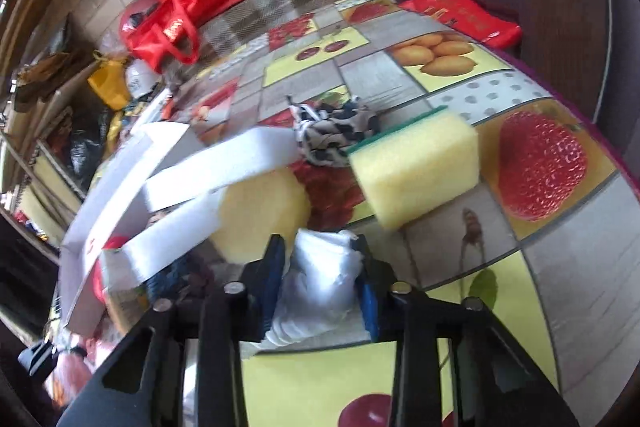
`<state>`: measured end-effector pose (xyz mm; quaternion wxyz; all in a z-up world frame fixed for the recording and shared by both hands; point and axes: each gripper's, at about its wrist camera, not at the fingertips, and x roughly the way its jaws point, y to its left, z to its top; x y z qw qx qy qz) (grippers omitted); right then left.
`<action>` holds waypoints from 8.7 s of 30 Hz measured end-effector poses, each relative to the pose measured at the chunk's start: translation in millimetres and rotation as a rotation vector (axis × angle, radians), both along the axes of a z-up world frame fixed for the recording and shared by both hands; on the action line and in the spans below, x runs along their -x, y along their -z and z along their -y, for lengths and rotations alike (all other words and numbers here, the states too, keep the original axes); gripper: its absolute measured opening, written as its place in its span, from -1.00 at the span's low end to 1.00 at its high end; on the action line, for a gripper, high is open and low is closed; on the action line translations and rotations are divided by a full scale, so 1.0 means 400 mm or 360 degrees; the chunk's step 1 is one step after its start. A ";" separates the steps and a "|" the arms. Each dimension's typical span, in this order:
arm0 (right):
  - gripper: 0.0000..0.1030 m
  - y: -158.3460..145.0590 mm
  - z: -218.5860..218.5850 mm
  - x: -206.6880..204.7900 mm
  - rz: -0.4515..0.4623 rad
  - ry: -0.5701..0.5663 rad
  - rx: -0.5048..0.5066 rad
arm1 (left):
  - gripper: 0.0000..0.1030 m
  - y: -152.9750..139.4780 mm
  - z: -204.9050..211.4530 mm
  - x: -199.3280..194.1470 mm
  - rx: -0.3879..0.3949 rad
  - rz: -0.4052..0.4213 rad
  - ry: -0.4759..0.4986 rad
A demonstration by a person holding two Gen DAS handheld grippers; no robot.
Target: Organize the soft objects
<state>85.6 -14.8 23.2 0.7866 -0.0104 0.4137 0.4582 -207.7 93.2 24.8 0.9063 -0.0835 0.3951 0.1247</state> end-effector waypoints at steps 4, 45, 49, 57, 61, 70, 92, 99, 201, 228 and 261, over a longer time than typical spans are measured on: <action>-0.51 -0.035 0.052 0.030 0.0063 -0.0012 -0.0187 | 0.28 -0.031 -0.038 0.013 -0.0050 0.0126 -0.0106; -0.49 -0.111 -0.372 0.414 0.0716 -0.0373 -0.0505 | 0.29 -0.084 -0.444 0.080 -0.0566 0.0674 -0.1198; -0.46 -0.117 -0.401 0.365 0.0755 -0.0287 -0.0493 | 0.29 -0.083 -0.477 0.072 -0.0505 0.0663 -0.1228; -0.46 -0.120 -0.435 0.420 0.0744 -0.0436 -0.0517 | 0.31 -0.079 -0.482 0.058 -0.0473 0.0612 -0.1184; -0.45 -0.124 -0.444 0.445 0.0756 -0.0462 -0.0519 | 0.36 -0.080 -0.465 0.037 -0.0536 0.0565 -0.1135; 1.00 -0.130 -0.429 0.462 0.0837 -0.0446 -0.0571 | 1.00 -0.082 -0.431 0.018 -0.0659 0.0513 -0.1151; 1.00 -0.174 -0.157 0.405 0.1111 -0.0072 -0.0778 | 1.00 -0.102 -0.330 0.027 -0.0394 0.0807 -0.0766; 1.00 -0.182 -0.003 0.176 0.0887 0.0306 -0.0662 | 0.99 -0.100 -0.253 -0.040 -0.0090 0.0767 -0.0373; -0.61 -0.131 -0.217 0.384 0.1004 -0.0451 -0.0520 | 0.43 -0.088 -0.253 0.014 -0.0447 0.0677 -0.0785; 0.70 -0.113 -0.388 0.430 0.0977 -0.0474 -0.0469 | 1.00 -0.066 -0.463 0.008 -0.0318 0.0528 -0.1150; 0.71 -0.092 0.105 0.002 0.0419 0.0460 -0.0503 | 0.99 0.030 0.215 -0.386 -0.0113 -0.0193 0.0741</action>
